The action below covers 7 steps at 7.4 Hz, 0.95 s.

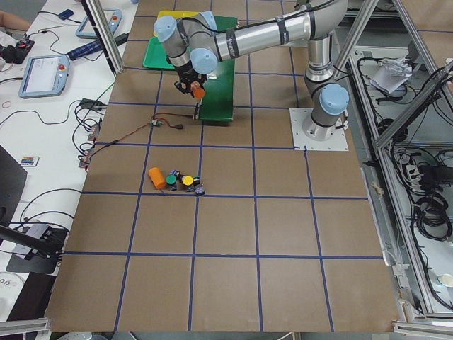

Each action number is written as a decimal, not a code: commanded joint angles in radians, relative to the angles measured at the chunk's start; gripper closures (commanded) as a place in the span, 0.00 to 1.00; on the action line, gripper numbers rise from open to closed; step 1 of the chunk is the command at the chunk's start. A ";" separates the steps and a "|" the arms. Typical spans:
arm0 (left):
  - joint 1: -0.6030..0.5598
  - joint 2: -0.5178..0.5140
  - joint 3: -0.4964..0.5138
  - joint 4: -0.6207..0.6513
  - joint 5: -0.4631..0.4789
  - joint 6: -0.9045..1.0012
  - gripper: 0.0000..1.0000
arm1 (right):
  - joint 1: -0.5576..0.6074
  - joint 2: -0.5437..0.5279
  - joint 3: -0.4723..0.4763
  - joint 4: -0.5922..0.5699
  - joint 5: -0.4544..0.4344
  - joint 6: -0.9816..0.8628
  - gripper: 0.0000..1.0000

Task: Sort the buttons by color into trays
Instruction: 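Lift the orange cylinder with the left gripper and carry it over the belt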

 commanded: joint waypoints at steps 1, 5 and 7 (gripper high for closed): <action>-0.020 0.079 -0.188 0.144 0.000 0.021 1.00 | 0.000 0.000 0.000 0.000 0.000 0.000 0.00; -0.017 0.093 -0.274 0.247 -0.108 0.021 0.18 | 0.000 0.000 0.000 0.000 0.000 0.000 0.00; -0.014 0.099 -0.264 0.247 -0.143 -0.005 0.13 | 0.000 0.000 0.000 0.000 0.000 0.000 0.00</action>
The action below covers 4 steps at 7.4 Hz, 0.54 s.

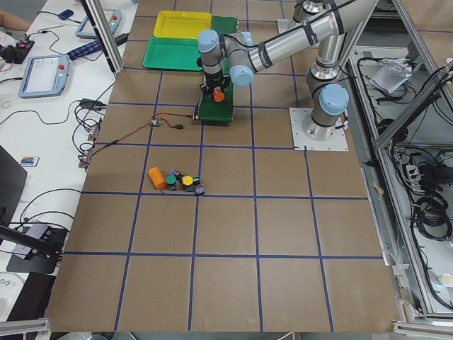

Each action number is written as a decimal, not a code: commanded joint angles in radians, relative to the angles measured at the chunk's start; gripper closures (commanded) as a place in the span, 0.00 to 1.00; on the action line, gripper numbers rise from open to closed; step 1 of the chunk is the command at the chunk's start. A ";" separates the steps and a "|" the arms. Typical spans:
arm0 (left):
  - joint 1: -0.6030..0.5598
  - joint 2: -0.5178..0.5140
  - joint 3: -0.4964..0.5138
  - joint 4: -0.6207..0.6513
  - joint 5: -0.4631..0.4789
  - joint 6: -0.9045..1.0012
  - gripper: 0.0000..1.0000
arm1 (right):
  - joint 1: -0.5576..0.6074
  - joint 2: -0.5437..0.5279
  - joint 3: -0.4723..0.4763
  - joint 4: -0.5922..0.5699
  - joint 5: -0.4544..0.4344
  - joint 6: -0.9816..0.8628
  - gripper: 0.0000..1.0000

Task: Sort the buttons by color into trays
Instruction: 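Release the orange cylinder onto the belt and raise the left gripper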

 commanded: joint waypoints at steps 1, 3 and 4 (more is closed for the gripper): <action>0.008 0.030 0.024 -0.011 -0.018 -0.014 0.14 | 0.000 0.000 0.000 0.000 0.000 0.000 0.00; 0.142 -0.003 0.168 -0.109 -0.004 -0.015 0.14 | -0.002 0.000 0.000 0.000 0.000 0.000 0.00; 0.242 -0.075 0.301 -0.115 0.039 -0.131 0.14 | -0.002 0.000 0.000 -0.002 0.000 0.000 0.00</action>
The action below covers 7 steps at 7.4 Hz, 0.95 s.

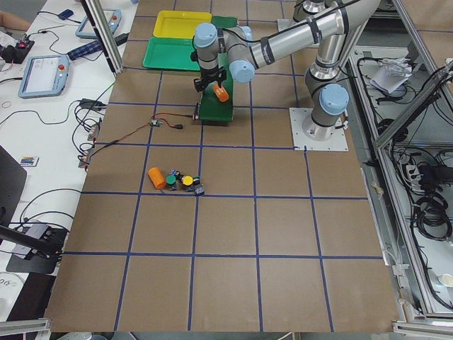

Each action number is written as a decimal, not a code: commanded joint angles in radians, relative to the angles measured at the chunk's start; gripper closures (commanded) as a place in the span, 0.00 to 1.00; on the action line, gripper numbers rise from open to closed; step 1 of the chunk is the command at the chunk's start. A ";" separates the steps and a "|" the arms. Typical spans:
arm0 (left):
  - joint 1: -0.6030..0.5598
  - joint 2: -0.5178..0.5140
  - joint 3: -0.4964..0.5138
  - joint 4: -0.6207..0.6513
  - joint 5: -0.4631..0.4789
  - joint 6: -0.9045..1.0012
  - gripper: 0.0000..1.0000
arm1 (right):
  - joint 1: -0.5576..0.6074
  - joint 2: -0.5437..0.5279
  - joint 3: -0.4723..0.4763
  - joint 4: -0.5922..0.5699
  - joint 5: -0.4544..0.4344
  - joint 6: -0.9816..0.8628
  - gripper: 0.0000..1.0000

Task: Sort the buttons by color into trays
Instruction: 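Release the orange cylinder onto the belt and raise the left gripper, then lower the left gripper onto the second orange cylinder and grasp it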

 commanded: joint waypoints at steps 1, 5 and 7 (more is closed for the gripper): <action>0.124 -0.157 0.283 -0.036 0.116 -0.187 0.13 | -0.001 0.000 0.000 0.000 0.000 0.000 0.00; 0.241 -0.536 0.595 -0.041 0.146 -0.387 0.07 | -0.008 0.002 0.000 -0.003 -0.002 -0.006 0.00; 0.255 -0.601 0.626 -0.027 0.145 -0.404 0.01 | -0.008 0.003 0.000 0.002 0.000 0.000 0.00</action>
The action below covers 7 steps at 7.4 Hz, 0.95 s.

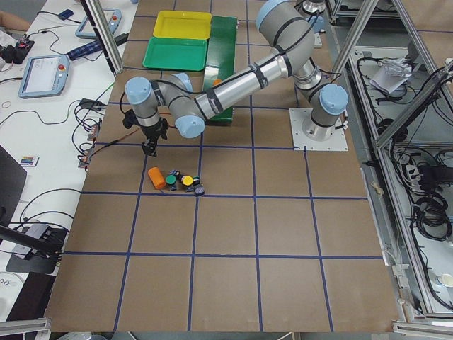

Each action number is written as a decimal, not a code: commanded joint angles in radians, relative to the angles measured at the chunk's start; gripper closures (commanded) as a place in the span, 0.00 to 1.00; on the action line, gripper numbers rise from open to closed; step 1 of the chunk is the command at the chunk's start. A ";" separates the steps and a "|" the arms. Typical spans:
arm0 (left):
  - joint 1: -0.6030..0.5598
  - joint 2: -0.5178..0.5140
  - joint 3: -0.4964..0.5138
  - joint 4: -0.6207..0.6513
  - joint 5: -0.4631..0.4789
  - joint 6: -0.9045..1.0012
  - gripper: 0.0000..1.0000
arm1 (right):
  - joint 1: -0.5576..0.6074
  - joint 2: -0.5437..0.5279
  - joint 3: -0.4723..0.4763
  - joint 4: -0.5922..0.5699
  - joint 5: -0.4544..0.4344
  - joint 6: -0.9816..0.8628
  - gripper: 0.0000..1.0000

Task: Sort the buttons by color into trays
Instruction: 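Lower the left gripper onto the second orange cylinder and grasp it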

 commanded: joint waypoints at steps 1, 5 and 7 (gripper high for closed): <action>0.015 -0.065 0.039 0.009 0.000 -0.006 0.01 | 0.001 0.001 -0.002 0.002 0.001 0.007 0.00; 0.042 -0.118 0.061 0.067 -0.001 0.017 0.01 | 0.007 0.038 -0.003 0.123 -0.012 0.008 0.00; 0.047 -0.137 0.042 0.069 0.003 0.069 0.05 | 0.013 0.075 0.023 0.083 -0.002 0.001 0.00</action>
